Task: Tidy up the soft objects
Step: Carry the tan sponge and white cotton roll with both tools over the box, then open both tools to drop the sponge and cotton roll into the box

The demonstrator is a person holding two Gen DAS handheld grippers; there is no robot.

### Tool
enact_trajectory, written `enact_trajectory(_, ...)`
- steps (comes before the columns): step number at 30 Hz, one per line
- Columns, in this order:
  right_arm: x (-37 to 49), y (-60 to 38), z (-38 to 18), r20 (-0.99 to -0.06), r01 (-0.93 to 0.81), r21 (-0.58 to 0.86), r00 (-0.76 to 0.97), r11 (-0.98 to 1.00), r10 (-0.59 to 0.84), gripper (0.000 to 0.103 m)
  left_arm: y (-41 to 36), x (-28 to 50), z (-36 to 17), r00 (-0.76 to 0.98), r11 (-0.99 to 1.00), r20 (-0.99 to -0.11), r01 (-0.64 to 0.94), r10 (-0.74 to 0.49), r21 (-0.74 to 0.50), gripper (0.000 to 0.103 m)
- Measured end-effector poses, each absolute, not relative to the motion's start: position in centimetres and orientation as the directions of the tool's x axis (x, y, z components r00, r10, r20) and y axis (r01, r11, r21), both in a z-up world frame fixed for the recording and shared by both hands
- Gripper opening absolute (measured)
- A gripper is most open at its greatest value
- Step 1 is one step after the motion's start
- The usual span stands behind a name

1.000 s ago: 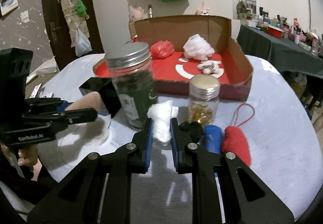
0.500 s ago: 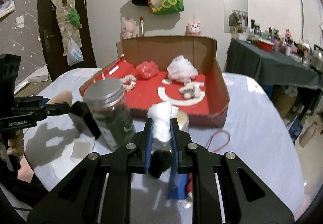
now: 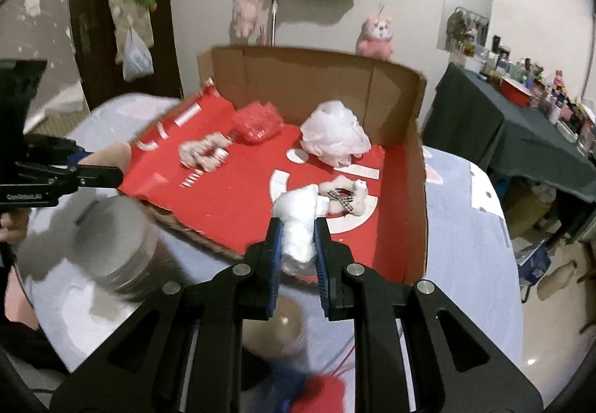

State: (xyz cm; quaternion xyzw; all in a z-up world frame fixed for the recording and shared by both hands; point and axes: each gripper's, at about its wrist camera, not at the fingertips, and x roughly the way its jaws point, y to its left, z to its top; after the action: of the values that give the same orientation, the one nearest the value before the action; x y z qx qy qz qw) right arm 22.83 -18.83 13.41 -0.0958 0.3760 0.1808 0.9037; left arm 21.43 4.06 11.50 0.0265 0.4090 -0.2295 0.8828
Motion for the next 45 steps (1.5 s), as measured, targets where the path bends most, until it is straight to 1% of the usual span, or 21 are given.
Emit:
enact_trajectory(2, 24.6, -18.7, 12.5, -0.754, -0.412, -0.026, 0.606, 0.911, 0.252, 0.016, 3.7, 22.8, 10.6, 0.528, 0.893, -0.766, 0.429, -0.367, -0.132, 0.022)
enact_trajectory(5, 27.1, -18.2, 11.0, -0.813, -0.413, -0.042, 0.544, 0.910, 0.210, 0.016, 3.5, 24.4, 9.4, 0.504, 0.899, -0.793, 0.421, -0.343, -0.121, 0.022)
enact_trajectory(10, 29.5, -17.3, 8.9, -0.876, -0.424, -0.074, 0.461, 0.903, 0.145, 0.016, 3.2, 26.4, 8.3, 0.477, 0.902, -0.823, 0.422, -0.309, -0.094, 0.023)
enact_trajectory(13, 30.4, -17.2, 8.1, -0.894, -0.421, -0.094, 0.435, 0.902, 0.110, 0.016, 2.9, 27.3, 7.7, 0.456, 0.904, -0.843, 0.420, -0.286, -0.080, 0.023)
enact_trajectory(17, 30.8, -17.1, 7.4, -0.911, -0.431, -0.110, 0.404, 0.895, 0.082, 0.016, 2.8, 27.8, 6.9, 0.427, 0.902, -0.862, 0.425, -0.274, -0.077, 0.025)
enact_trajectory(23, 31.3, -17.0, 6.8, -0.923, -0.436, -0.114, 0.378, 0.893, 0.067, 0.016, 2.8, 28.9, 5.7, 0.396, 0.906, -0.887, 0.421, -0.237, -0.055, 0.026)
enact_trajectory(26, 31.2, -17.0, 6.7, -0.923, -0.436, -0.117, 0.379, 0.893, 0.064, 0.016, 3.0, 29.2, 5.3, 0.393, 0.909, -0.892, 0.416, -0.222, -0.043, 0.028)
enact_trajectory(32, 31.3, -16.9, 6.3, -0.925, -0.443, -0.132, 0.378, 0.887, 0.051, 0.017, 3.2, 29.5, 5.1, 0.393, 0.915, -0.894, 0.401, -0.216, -0.045, 0.029)
enact_trajectory(38, 31.5, -17.0, 5.8, -0.932, -0.435, -0.111, 0.357, 0.894, 0.058, 0.017, 3.0, 29.7, 5.1, 0.386, 0.914, -0.899, 0.404, -0.209, -0.039, 0.030)
enact_trajectory(39, 31.6, -17.1, 5.7, -0.933, -0.432, -0.110, 0.356, 0.895, 0.057, 0.017, 3.1, 29.7, 5.2, 0.385, 0.914, -0.899, 0.404, -0.210, -0.040, 0.030)
enact_trajectory(41, 31.9, -17.5, 5.8, -0.935, -0.423, -0.104, 0.350, 0.900, 0.056, 0.018, 3.1, 29.8, 5.1, 0.383, 0.914, -0.898, 0.404, -0.217, -0.048, 0.035)
enact_trajectory(45, 32.2, -17.8, 5.7, -0.939, -0.417, -0.101, 0.341, 0.903, 0.053, 0.018, 3.1, 29.9, 5.2, 0.384, 0.915, -0.898, 0.402, -0.216, -0.048, 0.038)
